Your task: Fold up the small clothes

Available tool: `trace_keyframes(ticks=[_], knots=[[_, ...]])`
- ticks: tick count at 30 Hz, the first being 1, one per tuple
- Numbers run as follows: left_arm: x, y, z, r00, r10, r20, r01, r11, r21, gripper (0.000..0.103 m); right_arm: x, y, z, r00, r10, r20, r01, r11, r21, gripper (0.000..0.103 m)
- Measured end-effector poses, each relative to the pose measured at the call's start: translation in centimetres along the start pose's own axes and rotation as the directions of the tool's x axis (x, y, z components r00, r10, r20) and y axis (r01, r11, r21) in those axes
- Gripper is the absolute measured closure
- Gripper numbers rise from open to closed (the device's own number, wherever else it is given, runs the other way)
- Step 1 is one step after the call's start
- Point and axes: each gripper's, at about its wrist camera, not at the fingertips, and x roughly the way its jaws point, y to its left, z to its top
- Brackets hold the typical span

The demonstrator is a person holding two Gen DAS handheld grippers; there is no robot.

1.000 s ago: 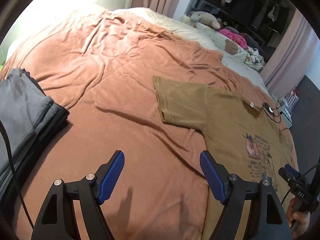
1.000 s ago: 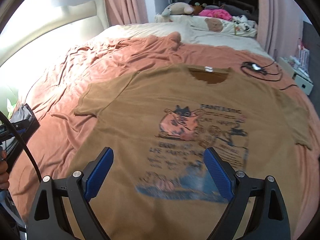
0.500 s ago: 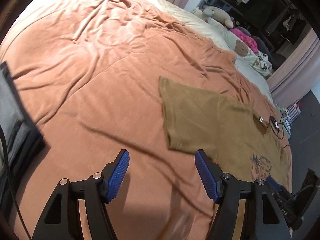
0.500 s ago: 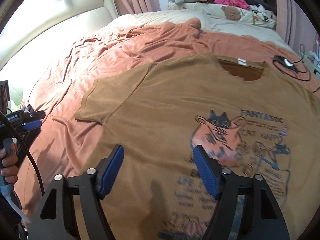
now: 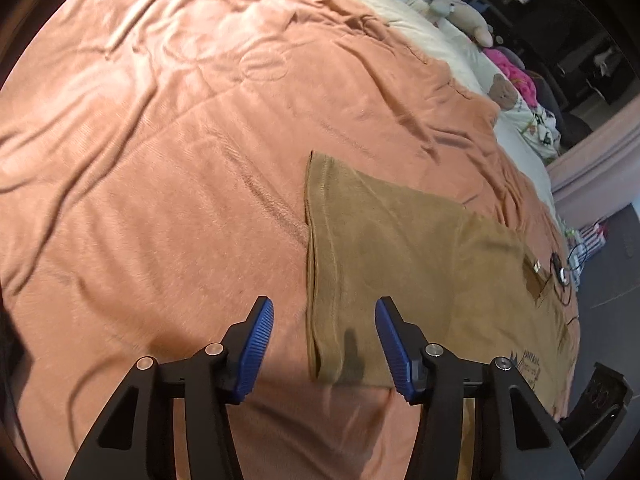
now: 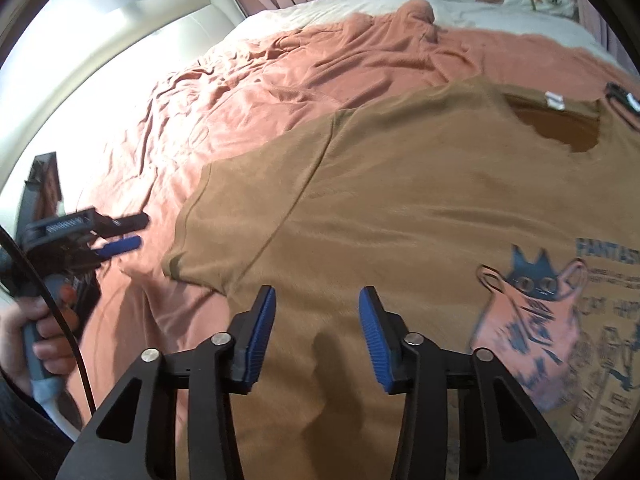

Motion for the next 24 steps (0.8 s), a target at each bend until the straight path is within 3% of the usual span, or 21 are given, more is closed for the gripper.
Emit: trace_keyframes(ticks=[5, 9, 11, 14, 24], knots=[[2.2, 1.2, 1.1, 0.998, -0.060, 0.008, 0.061, 0.997, -0.054, 0.055, 2.3, -0.2, 1.2, 1.000, 0.015, -0.024, -0.014, 0.999, 0.042, 0.076], [3.6, 1.9, 1.6, 0.996, -0.090, -0.008, 0.088, 0.991, -0.101, 0.062, 3.5, 0.0, 1.8, 0.998, 0.053, -0.024, -0.051, 0.995, 0.086, 0.078], [3.6, 1.7, 1.6, 0.998, -0.060, -0.007, 0.059, 0.993, -0.098, 0.076, 4.2, 0.1, 2.0, 0.997, 0.065, -0.031, -0.061, 0.993, 0.097, 0.081], [3.7, 1.4, 1.7, 0.996, -0.087, -0.021, 0.085, 0.992, -0.092, 0.098, 5.1, 0.1, 2.3, 0.993, 0.109, -0.044, -0.103, 0.986, 0.129, 0.089], [0.7, -2.1, 2.8, 0.997, -0.063, 0.036, 0.063, 0.998, 0.000, 0.100, 8.2, -0.1, 2.4, 0.982, 0.180, -0.056, -0.161, 0.956, 0.244, 0.098]])
